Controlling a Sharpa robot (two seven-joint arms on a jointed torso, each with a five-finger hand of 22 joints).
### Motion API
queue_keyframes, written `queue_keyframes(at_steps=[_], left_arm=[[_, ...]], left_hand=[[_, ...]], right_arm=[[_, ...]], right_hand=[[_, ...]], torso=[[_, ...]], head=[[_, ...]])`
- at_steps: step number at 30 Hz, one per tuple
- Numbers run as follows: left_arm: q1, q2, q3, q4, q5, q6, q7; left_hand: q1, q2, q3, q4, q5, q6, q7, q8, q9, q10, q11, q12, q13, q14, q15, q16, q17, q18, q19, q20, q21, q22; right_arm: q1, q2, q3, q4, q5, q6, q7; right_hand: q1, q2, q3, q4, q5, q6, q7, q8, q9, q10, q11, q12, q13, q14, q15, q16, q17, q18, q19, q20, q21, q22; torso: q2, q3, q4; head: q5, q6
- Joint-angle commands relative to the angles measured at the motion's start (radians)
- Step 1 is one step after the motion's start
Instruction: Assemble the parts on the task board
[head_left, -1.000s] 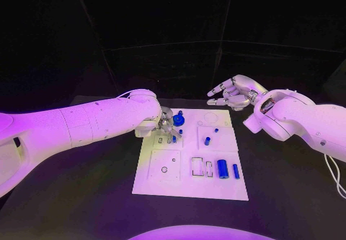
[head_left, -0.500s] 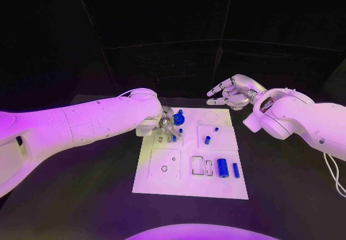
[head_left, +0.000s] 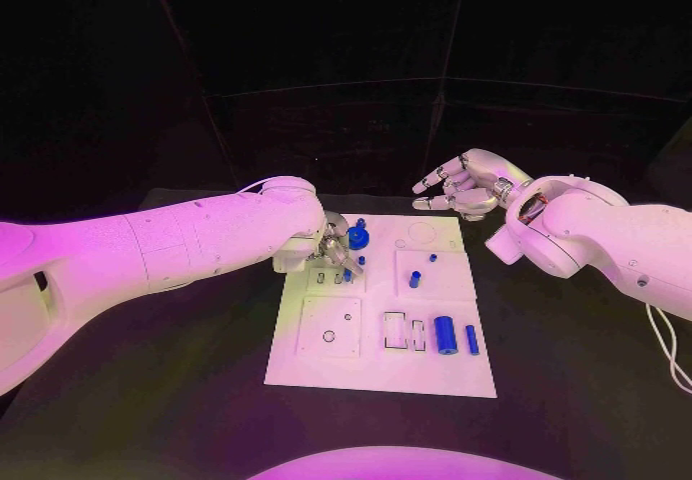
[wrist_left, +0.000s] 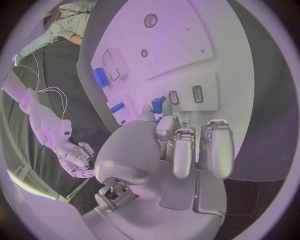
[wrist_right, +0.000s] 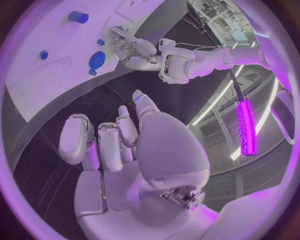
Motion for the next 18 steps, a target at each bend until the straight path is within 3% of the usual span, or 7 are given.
queue_keyframes(at_steps=[1,5,12,14,16,17,18], left_arm=[[0.001,0.0,0.0,0.001,0.01,0.012,-0.004],[0.001,-0.003,0.0,0.005,0.013,0.007,-0.003],[0.001,-0.014,0.0,0.014,0.049,-0.03,0.003],[0.001,-0.02,0.0,0.019,0.058,-0.049,0.005],[0.001,-0.027,0.0,0.024,0.073,-0.069,0.007],[0.001,-0.031,0.0,0.028,0.085,-0.081,0.008],[0.001,-0.035,0.0,0.032,0.096,-0.093,0.009]], left_hand=[[0.02,0.003,0.02,-0.008,0.003,-0.007,0.0,0.002,0.002,-0.001,-0.009,-0.003,-0.001,0.104,-0.006,0.003,0.263,-0.006,0.029,-0.009,-0.006,0.025],[0.053,0.009,0.065,-0.028,0.005,-0.012,-0.003,-0.003,0.004,-0.003,-0.012,-0.008,-0.004,0.104,-0.009,0.003,0.263,-0.006,0.027,-0.012,-0.008,0.023],[0.134,0.001,0.207,-0.087,0.022,-0.028,-0.005,-0.018,0.005,-0.015,-0.016,-0.027,-0.016,0.104,-0.014,0.003,0.263,-0.004,0.025,-0.018,-0.014,0.017],[0.134,-0.019,0.275,-0.095,0.023,-0.027,-0.001,-0.015,0.012,-0.013,-0.013,-0.029,-0.015,0.104,-0.013,0.003,0.263,-0.003,0.023,-0.018,-0.018,0.012],[0.103,-0.071,0.383,-0.095,0.02,-0.031,0.003,-0.009,0.024,-0.011,-0.014,-0.036,-0.021,0.104,-0.012,0.003,0.263,-0.003,0.022,-0.013,-0.021,0.01],[0.096,-0.079,0.422,-0.096,0.023,-0.029,0.002,-0.005,0.029,-0.012,-0.015,-0.039,-0.024,0.104,-0.009,0.003,0.263,-0.002,0.021,-0.014,-0.023,0.008],[0.07,-0.106,0.493,-0.093,0.021,-0.03,0.003,0.002,0.038,-0.011,-0.016,-0.042,-0.027,0.104,-0.007,0.003,0.263,-0.001,0.021,-0.015,-0.025,0.007]], right_arm=[[0.002,0.002,0.001,-0.001,-0.002,0.009,0.0],[0.002,0.004,0.001,-0.002,-0.002,0.01,0.0],[0.002,0.006,0.001,-0.007,-0.002,0.011,0.0],[0.002,0.007,0.001,-0.01,-0.003,0.011,-0.001],[0.002,0.007,0.001,-0.012,-0.009,0.012,-0.001],[0.002,0.007,0.001,-0.012,-0.014,0.012,-0.001],[0.002,0.006,0.001,-0.013,-0.018,0.013,-0.002]], right_hand=[[0.007,0.002,-0.006,0.002,0.007,-0.007,0.0,0.004,-0.001,-0.005,0.001,-0.007,-0.001,0.037,-0.006,-0.004,-0.002,0.009,-0.005,-0.003,-0.006,-0.002],[0.009,0.002,-0.007,0.002,0.012,-0.007,0.0,0.006,-0.001,-0.005,0.001,-0.007,-0.002,0.038,-0.006,-0.005,-0.002,0.008,-0.005,-0.003,-0.007,-0.002],[0.01,0.002,-0.007,0.002,0.017,-0.008,0.0,0.007,-0.001,-0.005,0.001,-0.007,-0.002,0.038,-0.006,-0.006,-0.002,0.009,-0.005,-0.004,-0.008,-0.003],[0.01,0.002,-0.007,0.002,0.017,-0.008,0.0,0.007,-0.001,-0.005,0.001,-0.007,-0.002,0.038,-0.006,-0.006,-0.002,0.009,-0.005,-0.004,-0.008,-0.003],[0.01,0.002,-0.007,0.002,0.017,-0.008,0.0,0.007,-0.001,-0.005,0.001,-0.007,-0.002,0.038,-0.006,-0.006,-0.002,0.009,-0.005,-0.004,-0.008,-0.003],[0.011,0.002,-0.008,0.002,0.019,-0.008,0.0,0.007,-0.001,-0.006,0.001,-0.008,-0.003,0.037,-0.006,-0.006,-0.003,0.009,-0.005,-0.004,-0.008,-0.004],[0.011,0.002,-0.008,0.002,0.02,-0.008,0.0,0.007,-0.001,-0.006,0.001,-0.008,-0.003,0.037,-0.006,-0.007,-0.003,0.009,-0.005,-0.004,-0.008,-0.004]], torso=[[0.0,0.0001,0.0007],[0.0,-0.0004,0.0004],[0.0,-0.0001,0.0002],[0.0,-0.0001,0.0008],[-0.001,0.0004,0.0016],[-0.001,0.0004,0.0024],[-0.001,0.0007,0.0031]], head=[[0.0,0.0],[0.0,0.0],[-0.001,-0.001],[-0.001,-0.001],[-0.001,-0.002],[-0.001,0.001],[-0.001,0.001]])
